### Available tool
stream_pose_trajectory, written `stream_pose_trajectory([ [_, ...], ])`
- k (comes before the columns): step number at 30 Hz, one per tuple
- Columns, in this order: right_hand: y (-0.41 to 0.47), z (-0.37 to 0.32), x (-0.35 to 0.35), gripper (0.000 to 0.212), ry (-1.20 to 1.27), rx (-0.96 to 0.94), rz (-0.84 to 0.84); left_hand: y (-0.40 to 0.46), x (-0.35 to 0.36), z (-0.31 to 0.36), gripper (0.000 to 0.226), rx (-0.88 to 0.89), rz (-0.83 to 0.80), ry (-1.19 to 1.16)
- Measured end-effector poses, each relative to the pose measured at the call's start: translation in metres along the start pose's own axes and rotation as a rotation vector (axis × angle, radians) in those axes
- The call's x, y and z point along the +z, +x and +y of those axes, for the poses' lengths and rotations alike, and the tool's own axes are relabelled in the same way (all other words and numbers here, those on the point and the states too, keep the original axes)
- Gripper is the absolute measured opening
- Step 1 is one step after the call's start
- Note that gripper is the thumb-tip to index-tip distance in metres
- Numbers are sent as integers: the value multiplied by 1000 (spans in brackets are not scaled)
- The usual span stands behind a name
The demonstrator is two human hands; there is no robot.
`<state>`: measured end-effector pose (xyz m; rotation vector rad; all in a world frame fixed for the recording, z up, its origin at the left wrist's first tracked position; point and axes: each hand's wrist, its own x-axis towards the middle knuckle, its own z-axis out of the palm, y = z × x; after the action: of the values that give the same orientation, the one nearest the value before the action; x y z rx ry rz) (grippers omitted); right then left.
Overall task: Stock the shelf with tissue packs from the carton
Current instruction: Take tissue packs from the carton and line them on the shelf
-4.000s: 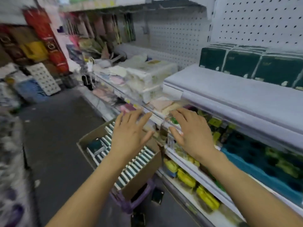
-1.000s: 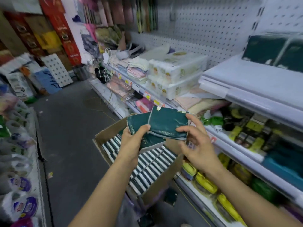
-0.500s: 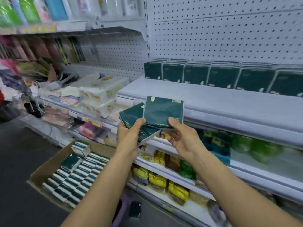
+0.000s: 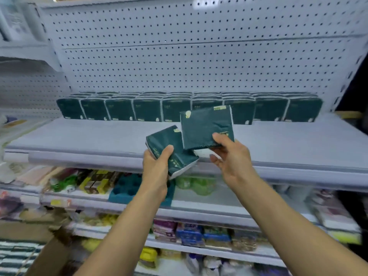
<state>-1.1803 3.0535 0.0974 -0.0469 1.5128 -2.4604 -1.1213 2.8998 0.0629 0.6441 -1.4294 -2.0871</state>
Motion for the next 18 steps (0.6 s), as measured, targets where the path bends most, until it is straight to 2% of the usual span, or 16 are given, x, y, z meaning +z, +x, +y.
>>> stream_pose_trajectory([
  [6, 23, -55, -81, 12, 42, -56, 121, -5, 97, -21, 35, 27, -92, 53],
  [8, 31, -78, -100, 14, 27, -143, 163, -3, 119, -25, 35, 43, -115, 82],
  [10, 42, -101, -116, 26, -77, -288, 198, 1, 135, -27, 33, 52, -132, 111],
  [13, 60, -124, -139, 52, -403, -476, 247, 12, 150, -27, 33, 67, -175, 160],
  [18, 99, -136, -157, 37, -1132, -588, 271, 39, 168, -29, 32, 40, -243, 216],
])
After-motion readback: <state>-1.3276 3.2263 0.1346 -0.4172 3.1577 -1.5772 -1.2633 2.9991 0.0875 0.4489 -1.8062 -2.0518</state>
